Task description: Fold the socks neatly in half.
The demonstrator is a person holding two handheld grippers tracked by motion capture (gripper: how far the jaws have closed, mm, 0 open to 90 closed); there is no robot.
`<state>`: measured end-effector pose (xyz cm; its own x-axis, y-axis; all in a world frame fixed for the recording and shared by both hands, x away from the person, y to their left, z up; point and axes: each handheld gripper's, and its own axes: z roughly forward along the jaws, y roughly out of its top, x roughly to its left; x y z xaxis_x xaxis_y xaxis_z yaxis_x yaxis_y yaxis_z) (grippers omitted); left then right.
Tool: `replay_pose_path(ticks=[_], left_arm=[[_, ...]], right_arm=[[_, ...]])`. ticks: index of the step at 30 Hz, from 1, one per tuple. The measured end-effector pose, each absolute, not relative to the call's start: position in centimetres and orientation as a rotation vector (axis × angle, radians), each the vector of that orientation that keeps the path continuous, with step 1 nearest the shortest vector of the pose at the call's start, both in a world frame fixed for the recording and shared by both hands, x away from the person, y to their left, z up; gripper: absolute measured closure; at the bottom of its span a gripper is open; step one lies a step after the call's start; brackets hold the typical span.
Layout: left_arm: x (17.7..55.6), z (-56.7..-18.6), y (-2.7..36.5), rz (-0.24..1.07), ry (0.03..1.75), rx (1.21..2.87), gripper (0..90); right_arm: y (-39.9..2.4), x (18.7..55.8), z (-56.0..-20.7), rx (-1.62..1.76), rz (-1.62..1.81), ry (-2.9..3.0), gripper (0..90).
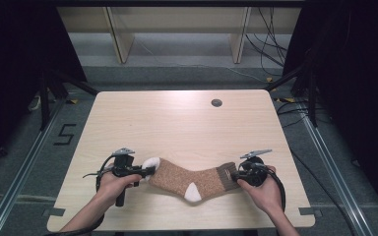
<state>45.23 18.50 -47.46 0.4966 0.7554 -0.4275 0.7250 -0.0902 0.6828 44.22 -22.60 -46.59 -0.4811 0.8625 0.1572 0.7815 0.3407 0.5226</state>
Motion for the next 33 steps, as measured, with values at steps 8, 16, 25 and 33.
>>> replay_pose_path(ticks=[8, 16, 25, 33], left_arm=[[46.1, -45.7, 18.5, 0.057, 1.236, 1.800, 70.9], [46.7, -45.7, 18.6, 0.072, 1.240, 1.816, 70.9], [46.5, -45.0, 18.1, 0.073, 1.225, 1.814, 70.9], [46.6, -43.9, 17.6, 0.086, 1.213, 1.808, 71.0]], right_arm=[[-22.1, 44.4, -46.8, 1.500, 0.840, 2.439, 72.5], [-21.9, 44.6, -46.8, 1.495, 0.846, 2.440, 72.5], [-21.7, 44.3, -46.8, 1.498, 0.854, 2.416, 72.3], [-21.4, 44.3, -46.8, 1.502, 0.846, 2.407, 72.4]])
